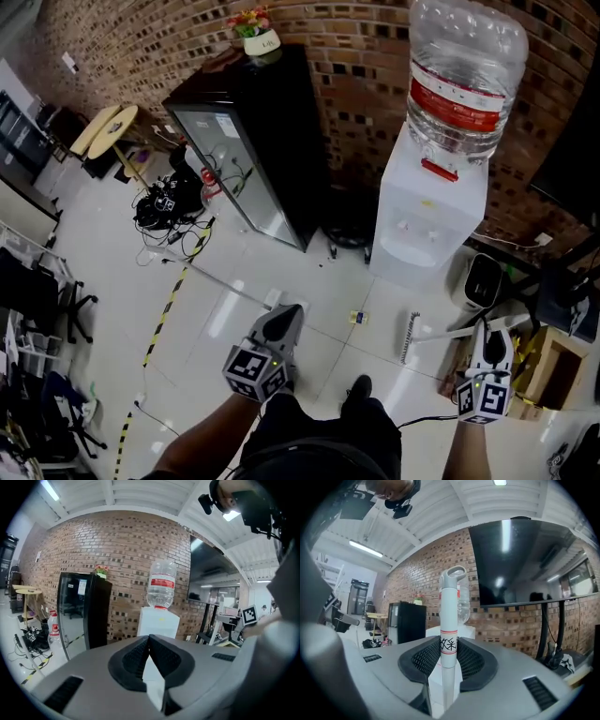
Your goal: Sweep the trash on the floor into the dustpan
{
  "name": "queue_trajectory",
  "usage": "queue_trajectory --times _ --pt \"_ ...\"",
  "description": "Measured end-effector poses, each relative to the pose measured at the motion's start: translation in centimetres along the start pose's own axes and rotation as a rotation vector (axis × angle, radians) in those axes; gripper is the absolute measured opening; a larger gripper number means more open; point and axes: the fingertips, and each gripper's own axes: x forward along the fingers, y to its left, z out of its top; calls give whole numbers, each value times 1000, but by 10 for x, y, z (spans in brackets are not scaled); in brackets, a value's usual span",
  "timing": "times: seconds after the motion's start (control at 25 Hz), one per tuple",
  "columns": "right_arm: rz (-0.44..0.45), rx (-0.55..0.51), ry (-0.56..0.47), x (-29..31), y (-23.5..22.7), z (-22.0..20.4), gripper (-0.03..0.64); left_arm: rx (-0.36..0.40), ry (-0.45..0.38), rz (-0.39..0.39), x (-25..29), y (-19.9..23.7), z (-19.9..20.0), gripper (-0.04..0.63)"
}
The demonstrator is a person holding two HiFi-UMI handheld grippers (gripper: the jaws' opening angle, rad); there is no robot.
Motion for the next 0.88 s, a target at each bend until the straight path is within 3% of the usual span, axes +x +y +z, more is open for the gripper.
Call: queue_trajectory --times 0.2,0.32,0.6,0.88 --pt "-74 -17 46 36 -4 -60 129 0 54 -4 31 38 -35 9" --pt "-66 -78 94 64 4 -92 129 -2 93 8 46 62 -54 9" --pt "29 -170 137 129 66 -128 121 -40 146 46 50 120 -85 8" --pt "193 -212 184 171 170 -142 120 -81 151 110 29 184 -94 8"
